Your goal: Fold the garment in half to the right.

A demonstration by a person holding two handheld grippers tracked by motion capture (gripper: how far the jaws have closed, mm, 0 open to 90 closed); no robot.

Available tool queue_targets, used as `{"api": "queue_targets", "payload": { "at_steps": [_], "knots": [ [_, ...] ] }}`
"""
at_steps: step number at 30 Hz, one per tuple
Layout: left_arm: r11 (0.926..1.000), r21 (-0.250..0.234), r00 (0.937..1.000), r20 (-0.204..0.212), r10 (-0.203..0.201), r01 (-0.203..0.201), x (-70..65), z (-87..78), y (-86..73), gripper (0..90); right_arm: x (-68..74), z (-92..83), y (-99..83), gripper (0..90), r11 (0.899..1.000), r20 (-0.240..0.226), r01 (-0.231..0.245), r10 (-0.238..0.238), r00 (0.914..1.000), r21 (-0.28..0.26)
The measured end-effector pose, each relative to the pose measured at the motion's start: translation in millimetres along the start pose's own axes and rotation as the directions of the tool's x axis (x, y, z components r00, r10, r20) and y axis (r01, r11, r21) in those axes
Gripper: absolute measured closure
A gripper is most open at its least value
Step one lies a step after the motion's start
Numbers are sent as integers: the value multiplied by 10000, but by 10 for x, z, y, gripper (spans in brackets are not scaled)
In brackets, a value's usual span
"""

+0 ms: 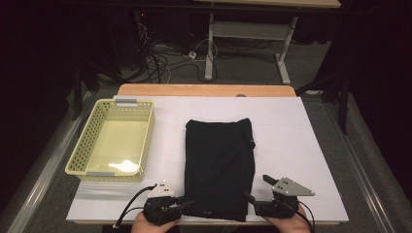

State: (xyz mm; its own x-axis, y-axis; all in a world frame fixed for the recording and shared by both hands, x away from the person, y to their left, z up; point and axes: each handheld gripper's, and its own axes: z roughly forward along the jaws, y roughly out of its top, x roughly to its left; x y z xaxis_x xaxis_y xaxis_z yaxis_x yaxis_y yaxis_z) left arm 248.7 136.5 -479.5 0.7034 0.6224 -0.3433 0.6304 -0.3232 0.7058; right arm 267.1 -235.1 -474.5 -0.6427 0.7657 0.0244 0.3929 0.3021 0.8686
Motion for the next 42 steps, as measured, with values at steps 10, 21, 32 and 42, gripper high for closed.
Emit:
{"api": "queue_targets", "payload": {
  "at_steps": [10,21,32,42],
  "knots": [
    [10000,41,9971,-756,78,-75,205,-247,-50,691,-134,-27,1,4,9998,596,-170,167,9981,48],
    [9995,206,9835,-1789,276,-243,372,-447,-126,690,-147,-12,3,4,10000,763,75,-76,9971,23],
    [9985,-194,9714,-2332,448,-507,225,-454,-17,388,-49,19,53,5,9990,528,455,-457,9976,47],
    [9944,1047,9727,-2315,137,109,296,-311,9,296,-53,115,59,6,9991,586,385,-396,9975,182]
  ]
}}
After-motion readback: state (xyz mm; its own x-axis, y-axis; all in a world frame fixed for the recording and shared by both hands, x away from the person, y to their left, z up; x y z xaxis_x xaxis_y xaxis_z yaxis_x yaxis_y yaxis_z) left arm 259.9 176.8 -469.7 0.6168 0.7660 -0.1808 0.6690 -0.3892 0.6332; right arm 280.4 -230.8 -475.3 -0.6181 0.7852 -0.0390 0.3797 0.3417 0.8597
